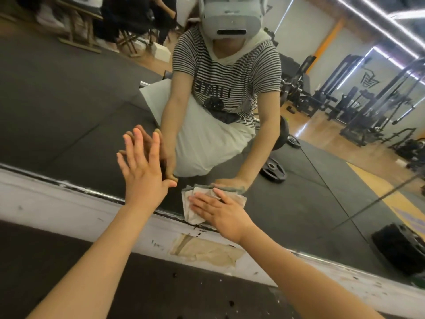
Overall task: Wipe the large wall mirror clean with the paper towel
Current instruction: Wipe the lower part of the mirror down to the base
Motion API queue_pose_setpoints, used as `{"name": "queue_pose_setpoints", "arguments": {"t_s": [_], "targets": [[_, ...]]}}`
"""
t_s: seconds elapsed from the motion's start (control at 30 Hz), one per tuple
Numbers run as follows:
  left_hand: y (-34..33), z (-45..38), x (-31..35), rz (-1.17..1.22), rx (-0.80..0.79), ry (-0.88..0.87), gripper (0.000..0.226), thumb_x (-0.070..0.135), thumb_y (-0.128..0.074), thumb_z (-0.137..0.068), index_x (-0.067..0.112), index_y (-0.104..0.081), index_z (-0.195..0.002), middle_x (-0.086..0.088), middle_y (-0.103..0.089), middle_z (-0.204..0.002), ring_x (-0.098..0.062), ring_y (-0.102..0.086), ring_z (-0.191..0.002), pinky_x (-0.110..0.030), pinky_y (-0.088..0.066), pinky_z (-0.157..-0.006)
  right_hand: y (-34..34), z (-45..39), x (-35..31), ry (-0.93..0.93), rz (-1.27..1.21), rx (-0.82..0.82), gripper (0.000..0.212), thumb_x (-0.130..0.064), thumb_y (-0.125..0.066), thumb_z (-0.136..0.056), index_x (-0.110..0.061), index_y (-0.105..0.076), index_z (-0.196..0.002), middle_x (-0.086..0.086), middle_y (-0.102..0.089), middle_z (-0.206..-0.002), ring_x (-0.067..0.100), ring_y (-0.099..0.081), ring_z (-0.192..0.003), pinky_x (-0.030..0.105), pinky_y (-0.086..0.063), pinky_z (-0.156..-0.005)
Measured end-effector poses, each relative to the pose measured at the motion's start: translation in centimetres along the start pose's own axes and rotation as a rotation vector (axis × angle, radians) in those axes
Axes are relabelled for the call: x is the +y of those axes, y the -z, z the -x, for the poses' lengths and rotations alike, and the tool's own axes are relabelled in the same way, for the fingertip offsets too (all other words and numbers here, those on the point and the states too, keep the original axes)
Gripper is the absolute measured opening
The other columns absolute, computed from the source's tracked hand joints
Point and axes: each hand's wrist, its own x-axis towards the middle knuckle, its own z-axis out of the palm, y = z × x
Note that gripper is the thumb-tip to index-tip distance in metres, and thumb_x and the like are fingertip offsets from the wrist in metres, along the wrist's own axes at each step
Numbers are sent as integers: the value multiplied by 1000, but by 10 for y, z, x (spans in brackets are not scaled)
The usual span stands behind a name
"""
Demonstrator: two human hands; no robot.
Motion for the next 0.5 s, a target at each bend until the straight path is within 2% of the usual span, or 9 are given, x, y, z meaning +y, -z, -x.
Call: {"name": "queue_pose_setpoints", "arguments": {"t_s": [0.13, 0.27, 0.43, 0.5], "targets": [[0, 0, -6, -29, 17, -39, 137, 30, -92, -57, 30, 7, -151, -21, 8, -158, -32, 16, -142, -63, 4, -110, 30, -16, 14, -113, 18, 157, 60, -18, -31, -83, -22, -53, -138, -7, -49, -145, 12, -41, -135, 38, -3, -117], [4, 2, -8, -56, 50, -69, 135, 35, -93, -53, 25, -3, -153, -20, -2, -159, -40, 0, -144, -65, 0, -107, 64, -20, 34, -297, 20, 317, 66, -9, -33, -76, -17, -51, -139, -2, -51, -144, 16, -33, -135, 39, 0, -117], [26, 3, -15, 18, 167, -76, 104, 25, -86, -68, 21, -21, -149, -20, -25, -154, -38, -20, -143, -65, -8, -110, 97, -30, 39, -359, -48, 451, 65, -5, -33, -78, -15, -40, -142, 6, -47, -146, 20, -30, -137, 37, -1, -118], [34, 2, -28, 75, 198, 32, 102, 28, -84, -72, 17, -20, -150, -22, -20, -156, -38, -15, -145, -60, -5, -113, 114, -36, 39, -346, -69, 543, 60, -5, -32, -82, -14, -38, -141, 6, -43, -147, 21, -31, -138, 40, -5, -117]]}}
